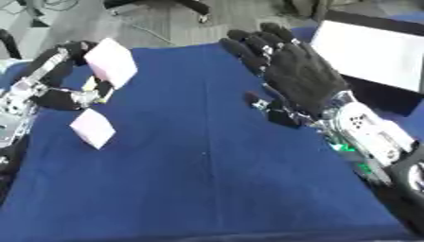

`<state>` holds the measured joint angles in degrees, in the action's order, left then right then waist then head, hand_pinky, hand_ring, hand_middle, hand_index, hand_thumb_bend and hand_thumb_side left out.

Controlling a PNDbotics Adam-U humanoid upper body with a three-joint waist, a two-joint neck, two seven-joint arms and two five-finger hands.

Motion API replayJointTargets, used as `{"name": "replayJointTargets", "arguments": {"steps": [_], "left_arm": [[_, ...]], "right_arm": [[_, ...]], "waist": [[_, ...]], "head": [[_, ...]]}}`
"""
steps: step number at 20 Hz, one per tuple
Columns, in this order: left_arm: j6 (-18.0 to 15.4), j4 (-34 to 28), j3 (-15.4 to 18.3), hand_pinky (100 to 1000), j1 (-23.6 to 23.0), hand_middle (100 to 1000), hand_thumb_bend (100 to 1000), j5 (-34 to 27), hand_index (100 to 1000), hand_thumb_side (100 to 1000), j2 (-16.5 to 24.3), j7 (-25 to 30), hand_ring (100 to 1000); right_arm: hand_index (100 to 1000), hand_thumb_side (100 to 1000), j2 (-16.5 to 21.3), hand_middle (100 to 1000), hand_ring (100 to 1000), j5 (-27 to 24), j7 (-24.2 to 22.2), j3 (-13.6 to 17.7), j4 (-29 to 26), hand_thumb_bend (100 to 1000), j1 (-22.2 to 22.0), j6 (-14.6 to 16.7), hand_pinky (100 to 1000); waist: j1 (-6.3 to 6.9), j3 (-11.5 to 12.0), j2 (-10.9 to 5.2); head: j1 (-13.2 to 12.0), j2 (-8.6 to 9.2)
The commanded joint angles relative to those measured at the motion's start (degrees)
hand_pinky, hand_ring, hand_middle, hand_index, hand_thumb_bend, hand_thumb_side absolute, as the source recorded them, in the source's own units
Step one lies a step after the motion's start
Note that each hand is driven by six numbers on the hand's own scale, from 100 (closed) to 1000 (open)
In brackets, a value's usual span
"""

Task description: Pick up the objects with one hand, pass them to the other hand, and then place them into the box on the other side of the table.

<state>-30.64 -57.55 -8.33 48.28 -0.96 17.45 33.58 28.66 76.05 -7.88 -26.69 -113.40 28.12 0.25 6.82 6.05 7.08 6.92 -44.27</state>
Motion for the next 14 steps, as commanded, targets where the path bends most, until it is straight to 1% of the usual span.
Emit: {"name": "replayJointTargets", "arguments": {"steps": [1,4,6,10,14], "left_arm": [[-10.1,1.7,-0.1,589,2.5,367,100,0.1,498,272,-1.4,13.4,379],[-10.4,3.6,-0.2,591,3.6,370,100,1.5,501,266,-3.2,14.7,381],[-11.2,5.1,-0.1,591,4.2,370,100,3.2,501,264,-4.3,15.0,381],[-13.0,8.7,0.5,591,5.0,370,100,7.5,501,261,-6.3,13.9,381],[-13.5,10.2,1.0,590,5.3,368,100,9.6,499,264,-7.9,12.8,379]], "right_arm": [[1000,129,0.8,916,821,1.1,0.5,0.0,-1.2,404,1.3,1.0,923],[1000,120,0.6,915,816,1.7,1.6,-0.1,-1.2,401,1.7,1.5,924],[1000,103,0.4,915,813,2.1,2.4,-0.2,-1.2,397,2.1,1.8,922],[1000,100,-0.1,912,808,2.5,4.8,-0.2,-1.2,383,2.8,2.2,913],[1000,100,-0.5,912,808,2.3,6.9,-0.3,-1.2,374,3.1,2.3,907]], "waist": [[-0.44,0.0,-0.54],[-0.52,-0.2,-0.42],[-0.56,-0.4,-0.29],[-0.73,-0.8,0.05],[-0.89,-1.0,0.32]], "head": [[-0.5,0.15],[-0.9,0.15],[-1.3,0.15],[-2.0,0.15],[-2.2,0.15]]}}
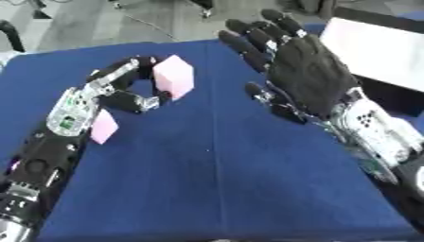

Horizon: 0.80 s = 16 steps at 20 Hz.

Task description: Pick up the objects with one hand, pass them to the other hand, and then place them into the box on the other side of the table.

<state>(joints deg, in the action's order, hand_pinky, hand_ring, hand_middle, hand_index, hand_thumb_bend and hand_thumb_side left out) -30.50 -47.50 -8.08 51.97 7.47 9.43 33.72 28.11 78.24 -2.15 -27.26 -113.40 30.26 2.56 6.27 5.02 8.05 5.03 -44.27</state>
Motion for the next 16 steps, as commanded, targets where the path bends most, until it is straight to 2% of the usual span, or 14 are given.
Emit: {"name": "replayJointTargets", "arguments": {"steps": [1,6,16], "left_arm": [[-13.7,0.3,0.8,591,1.6,367,100,1.3,497,268,-0.4,12.5,379],[-12.1,-0.2,0.8,591,1.8,366,100,0.4,495,273,-3.2,14.1,378],[-8.4,-2.5,0.3,592,2.4,365,100,-4.5,493,282,-5.3,18.1,378]], "right_arm": [[1000,100,-0.1,912,811,-0.1,1.5,0.3,-1.2,363,1.0,0.0,894],[1000,100,-0.6,913,821,-2.8,1.9,-0.1,-1.2,352,1.0,-0.3,869],[1000,100,-0.8,916,850,-10.1,-0.3,-0.4,-1.2,332,0.9,-1.3,831]], "waist": [[-0.38,0.0,-0.58],[-0.57,-0.1,-0.35],[-0.67,0.1,-0.18]], "head": [[-0.4,0.15],[-0.2,0.15],[0.7,0.15]]}}
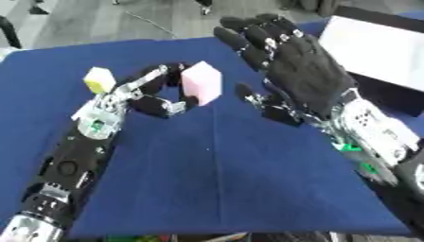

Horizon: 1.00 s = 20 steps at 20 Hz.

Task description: Pick up the objects with one hand, pass them to the other hand, and then place them into the box on the other side of the table.

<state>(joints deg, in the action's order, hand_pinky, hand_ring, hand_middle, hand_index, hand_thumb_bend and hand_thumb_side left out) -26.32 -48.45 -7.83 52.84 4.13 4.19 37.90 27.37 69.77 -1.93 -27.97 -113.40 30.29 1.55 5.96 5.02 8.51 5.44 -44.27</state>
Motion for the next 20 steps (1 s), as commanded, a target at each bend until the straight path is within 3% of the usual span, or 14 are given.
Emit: {"name": "replayJointTargets", "arguments": {"steps": [1,20], "left_arm": [[-12.2,-1.7,-0.1,592,1.6,365,100,-1.4,493,282,-0.3,14.0,379],[-6.7,-5.2,-2.7,593,1.8,366,100,-4.6,492,297,-4.1,14.1,380]], "right_arm": [[1000,100,0.0,916,851,-2.2,-0.7,0.2,-1.2,333,0.8,-0.4,829],[1000,100,-0.1,924,872,-6.8,-2.8,0.3,-1.2,335,0.7,-2.5,804]], "waist": [[-0.39,0.1,-0.62],[-0.59,-0.1,-0.34]], "head": [[0.3,0.15],[0.1,0.15]]}}
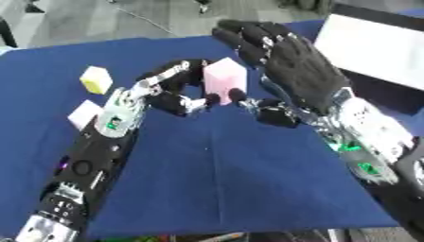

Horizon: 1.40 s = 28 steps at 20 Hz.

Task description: Pick up the objects with one hand, pass them to the other hand, and then place them into the box on the other side of the table.

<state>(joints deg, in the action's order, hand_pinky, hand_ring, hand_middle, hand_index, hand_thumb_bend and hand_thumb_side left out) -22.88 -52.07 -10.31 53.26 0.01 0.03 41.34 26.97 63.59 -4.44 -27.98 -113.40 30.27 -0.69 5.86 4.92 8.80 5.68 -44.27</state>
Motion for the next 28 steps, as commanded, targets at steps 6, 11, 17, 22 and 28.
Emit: {"name": "replayJointTargets", "arguments": {"steps": [6,11,17,22,28], "left_arm": [[-9.7,-2.2,0.0,594,1.5,367,100,-1.1,492,301,0.0,10.6,381],[-9.8,-3.1,0.0,597,1.8,368,100,-2.0,493,305,0.3,10.6,383],[-12.5,-6.5,-2.3,601,2.3,369,100,-2.9,496,301,0.8,10.6,385],[-15.9,-9.6,-4.2,605,2.7,371,100,-3.4,499,297,1.2,10.6,386],[-20.3,-13.1,-7.7,611,3.3,376,100,-3.6,505,282,1.7,10.6,391]], "right_arm": [[1000,100,0.2,924,875,-1.2,-0.8,0.4,-1.2,337,0.8,-0.7,801],[1000,100,0.1,926,890,-1.9,-1.6,0.5,-1.2,236,0.6,-1.2,793],[1000,100,-0.4,930,916,-4.0,-6.6,0.6,-1.2,100,0.2,-3.4,804],[1000,100,-0.6,934,929,-5.1,-9.1,0.8,-1.2,100,0.2,-4.4,806],[1000,100,-0.7,947,948,-5.3,-11.1,1.0,-1.2,100,0.2,-5.2,819]], "waist": [[-0.52,-0.1,-0.51],[-0.49,-0.1,-0.47],[-0.35,-0.3,-0.38],[-0.21,-0.4,-0.38],[-0.02,-0.6,-0.36]], "head": [[-0.3,0.15],[-0.4,0.15],[-0.5,0.15],[-0.6,0.15],[-0.7,0.15]]}}
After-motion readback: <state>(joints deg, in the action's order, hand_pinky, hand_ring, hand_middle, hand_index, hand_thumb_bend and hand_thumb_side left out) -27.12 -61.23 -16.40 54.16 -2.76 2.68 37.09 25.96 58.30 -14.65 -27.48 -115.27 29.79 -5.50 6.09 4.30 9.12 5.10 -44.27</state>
